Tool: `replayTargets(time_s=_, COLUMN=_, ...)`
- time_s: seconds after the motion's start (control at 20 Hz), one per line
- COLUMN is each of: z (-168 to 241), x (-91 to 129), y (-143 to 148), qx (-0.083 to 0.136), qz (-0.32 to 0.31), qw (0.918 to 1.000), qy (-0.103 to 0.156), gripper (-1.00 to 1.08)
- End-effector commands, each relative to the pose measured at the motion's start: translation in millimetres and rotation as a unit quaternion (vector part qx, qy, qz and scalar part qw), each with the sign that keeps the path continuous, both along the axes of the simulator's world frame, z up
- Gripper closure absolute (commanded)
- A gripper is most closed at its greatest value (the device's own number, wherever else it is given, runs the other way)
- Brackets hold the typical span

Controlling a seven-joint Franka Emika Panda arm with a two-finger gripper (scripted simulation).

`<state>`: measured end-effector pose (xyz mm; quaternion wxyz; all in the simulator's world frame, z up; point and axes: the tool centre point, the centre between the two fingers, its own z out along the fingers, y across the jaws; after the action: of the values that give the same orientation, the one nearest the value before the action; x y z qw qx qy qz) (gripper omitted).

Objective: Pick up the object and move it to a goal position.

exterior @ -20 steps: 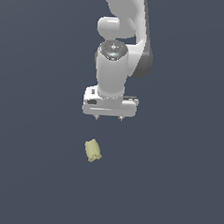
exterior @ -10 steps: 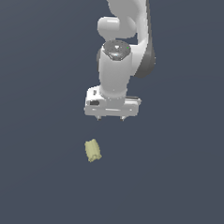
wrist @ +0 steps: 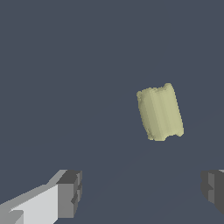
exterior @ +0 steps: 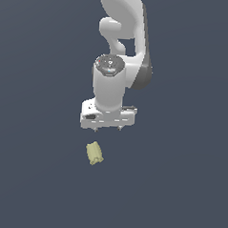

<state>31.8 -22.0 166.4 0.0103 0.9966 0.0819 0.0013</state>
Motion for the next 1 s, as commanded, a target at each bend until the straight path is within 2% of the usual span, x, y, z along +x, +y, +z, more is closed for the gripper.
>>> replayTargets(time_s=0.0, z=-10.0, x=9.8, y=-8.1, qx=0.001, qz=0.019, qw=0.9998, qy=0.001, gripper=-0.92)
replayTargets(time_s=0.45, z=-51.7, x=43.3, y=-40.7, qx=0.006, qz=0.092, qw=0.9957, qy=0.003, gripper=-0.92)
replayTargets(time_s=0.95, z=-74.1, x=56.3, y=-57.9, qx=0.01, qz=0.127, qw=0.9918, qy=0.003, gripper=-0.92)
